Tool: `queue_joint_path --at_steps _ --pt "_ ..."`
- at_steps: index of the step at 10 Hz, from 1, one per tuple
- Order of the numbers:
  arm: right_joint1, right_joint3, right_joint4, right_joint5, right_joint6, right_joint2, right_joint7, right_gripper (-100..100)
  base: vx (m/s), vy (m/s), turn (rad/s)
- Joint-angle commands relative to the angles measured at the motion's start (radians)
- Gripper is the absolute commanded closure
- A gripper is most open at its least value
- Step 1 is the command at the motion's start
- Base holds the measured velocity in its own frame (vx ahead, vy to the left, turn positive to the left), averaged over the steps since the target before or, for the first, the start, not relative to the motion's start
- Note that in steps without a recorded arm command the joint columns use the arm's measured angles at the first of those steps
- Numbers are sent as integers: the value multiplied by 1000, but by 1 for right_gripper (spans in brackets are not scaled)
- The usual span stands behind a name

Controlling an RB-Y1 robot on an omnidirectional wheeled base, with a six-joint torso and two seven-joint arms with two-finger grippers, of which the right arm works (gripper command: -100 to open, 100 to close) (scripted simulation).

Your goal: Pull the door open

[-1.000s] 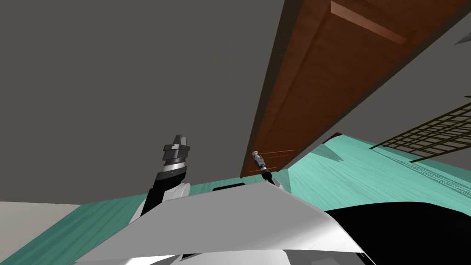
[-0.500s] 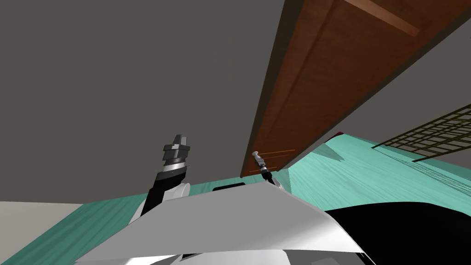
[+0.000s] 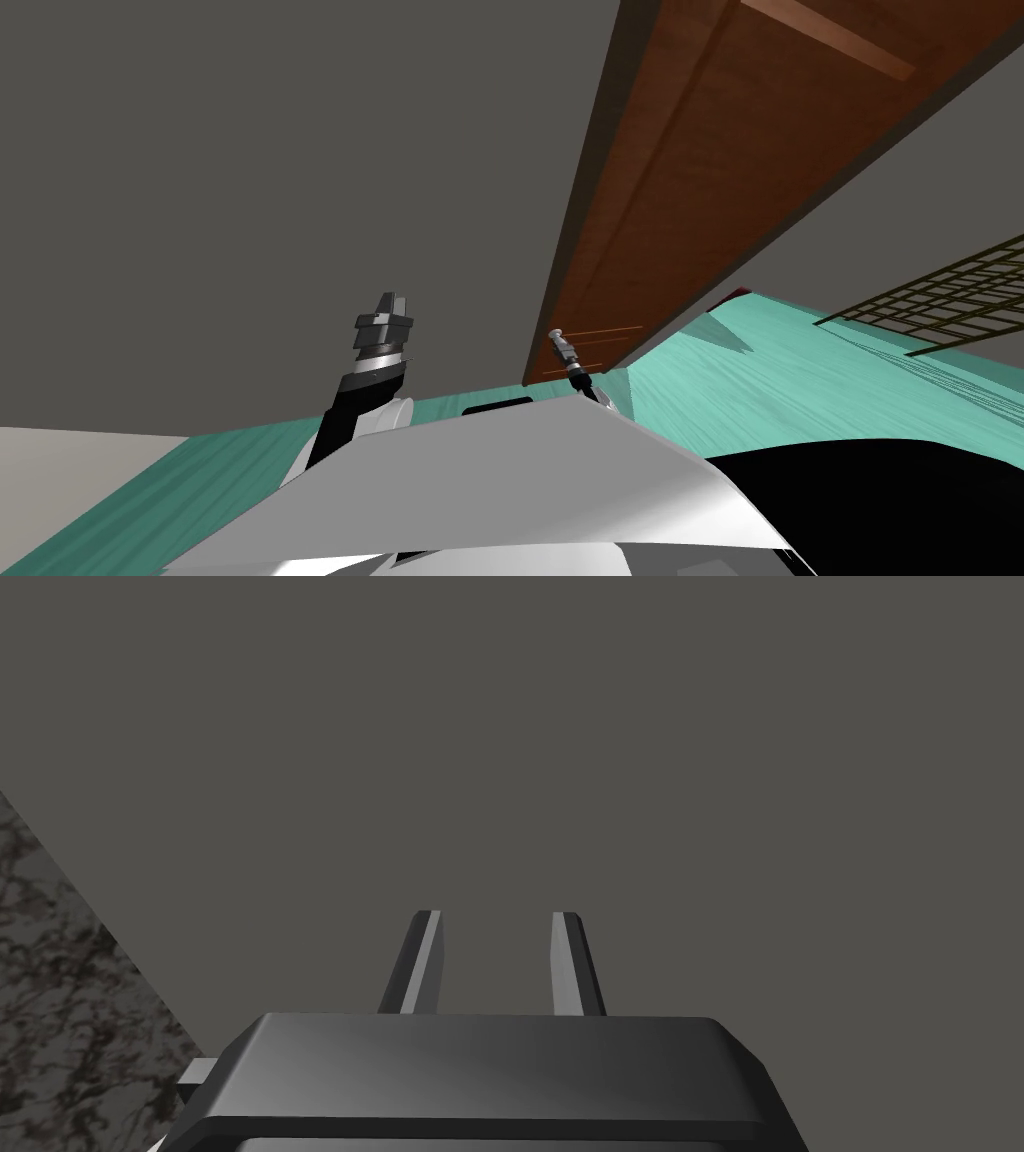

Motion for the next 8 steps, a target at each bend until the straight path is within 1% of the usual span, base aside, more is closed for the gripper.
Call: queue_joint_path --at_steps 1,7,8 --pt "-1 2 1 -5 -1 2 -32 100 -18 -3 37" --pt "-10 3 12 -37 3 2 -195 100 -33 -10 56" --pt "-10 3 12 -37 3 2 -205 100 -34 -13 38"
